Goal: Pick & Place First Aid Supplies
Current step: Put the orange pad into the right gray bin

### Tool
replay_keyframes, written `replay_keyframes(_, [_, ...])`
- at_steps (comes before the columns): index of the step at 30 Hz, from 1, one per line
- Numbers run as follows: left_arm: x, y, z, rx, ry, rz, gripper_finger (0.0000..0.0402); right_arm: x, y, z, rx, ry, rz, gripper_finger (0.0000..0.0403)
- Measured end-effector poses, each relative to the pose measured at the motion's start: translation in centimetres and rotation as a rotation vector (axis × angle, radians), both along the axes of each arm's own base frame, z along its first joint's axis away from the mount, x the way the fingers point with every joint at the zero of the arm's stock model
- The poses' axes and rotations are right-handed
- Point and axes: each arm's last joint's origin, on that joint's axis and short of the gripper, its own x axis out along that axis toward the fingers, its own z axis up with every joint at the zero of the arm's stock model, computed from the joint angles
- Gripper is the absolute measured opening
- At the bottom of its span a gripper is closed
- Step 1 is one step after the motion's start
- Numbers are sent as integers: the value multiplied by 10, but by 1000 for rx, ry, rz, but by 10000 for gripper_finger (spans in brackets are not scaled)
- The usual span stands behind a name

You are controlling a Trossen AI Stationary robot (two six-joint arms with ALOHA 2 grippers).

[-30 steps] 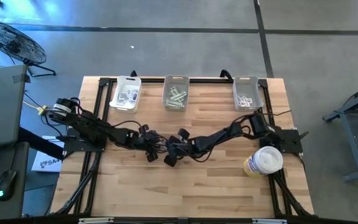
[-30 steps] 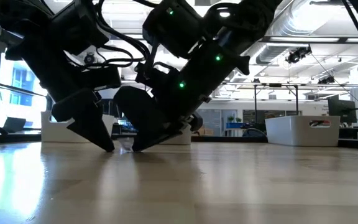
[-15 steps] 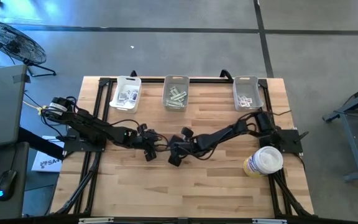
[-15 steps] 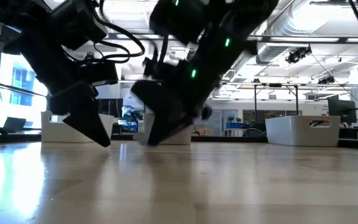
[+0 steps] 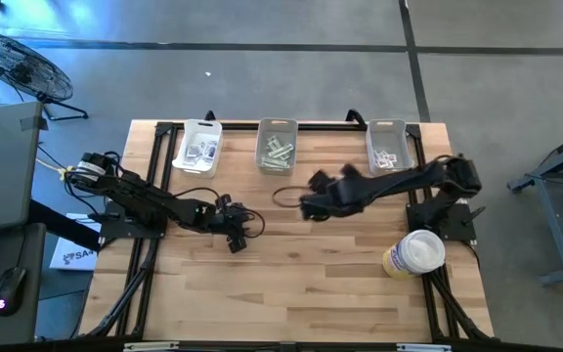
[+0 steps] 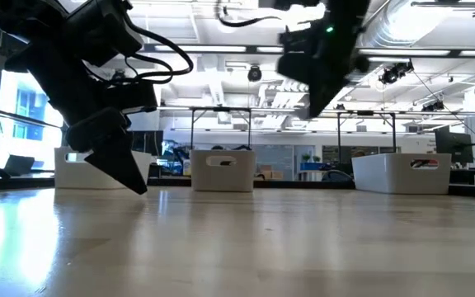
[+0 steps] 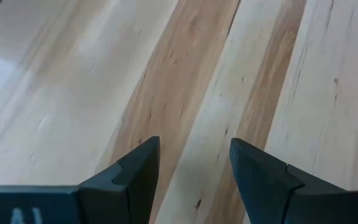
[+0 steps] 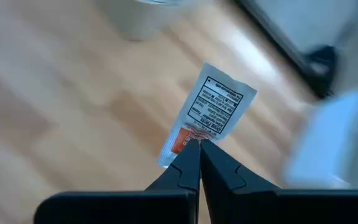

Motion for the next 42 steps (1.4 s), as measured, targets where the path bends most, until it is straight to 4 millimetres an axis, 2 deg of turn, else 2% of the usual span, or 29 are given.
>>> replay_keyframes(9, [1,1,1,22,-12,17,192,-49,-33,35,-59,116,-206,1])
replay_keyframes(12, [1,1,1,22,-12,16,192,-62,-47,38,-57,118,-256,1])
replay_keyframes(18, [1,1,1,22,-13,16,192,-107,-72,18,-9,137,-386,1])
replay_keyframes(22, [2,0,2,18,-27,17,192,-141,-89,8,3,89,-488,1])
replay_keyframes(26, [3,0,3,9,-38,12,192,-165,-106,-1,-45,27,-559,1])
replay_keyframes(29, [3,0,3,5,-41,10,192,-173,-118,-11,-60,-41,-574,1])
replay_keyframes(36, [3,0,3,2,-46,9,192,-178,-143,-53,29,-135,-544,2])
replay_keyframes(42, [4,0,3,3,-47,7,192,-190,-152,-59,-50,-92,-619,11])
